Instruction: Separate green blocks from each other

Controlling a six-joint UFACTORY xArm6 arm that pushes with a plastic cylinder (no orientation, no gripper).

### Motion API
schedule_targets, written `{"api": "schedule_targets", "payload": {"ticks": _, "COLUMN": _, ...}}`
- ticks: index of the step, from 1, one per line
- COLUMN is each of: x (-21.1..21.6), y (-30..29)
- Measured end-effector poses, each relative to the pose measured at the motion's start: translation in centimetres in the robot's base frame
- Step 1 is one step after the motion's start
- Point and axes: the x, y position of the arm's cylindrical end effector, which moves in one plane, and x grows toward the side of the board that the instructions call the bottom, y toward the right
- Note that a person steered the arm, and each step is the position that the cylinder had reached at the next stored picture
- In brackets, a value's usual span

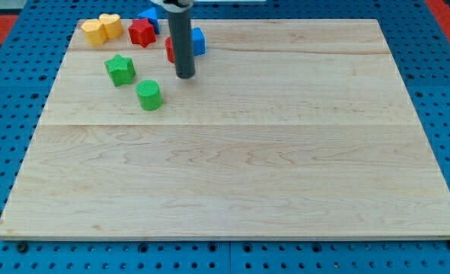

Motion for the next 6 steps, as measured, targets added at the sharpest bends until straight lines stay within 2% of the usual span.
{"api": "schedule_targets", "payload": {"ticks": 1, "x": -3.2, "y": -4.9}}
{"api": "schedule_targets", "payload": {"ticks": 2, "x": -3.5, "y": -9.2}}
{"api": "schedule_targets", "payload": {"ticks": 3, "x": -0.2, "y": -10.0}}
{"api": "schedule_targets", "payload": {"ticks": 4, "x": 4.0, "y": -6.1}}
{"api": "schedule_targets", "payload": {"ticks": 6, "x": 13.1, "y": -2.3}}
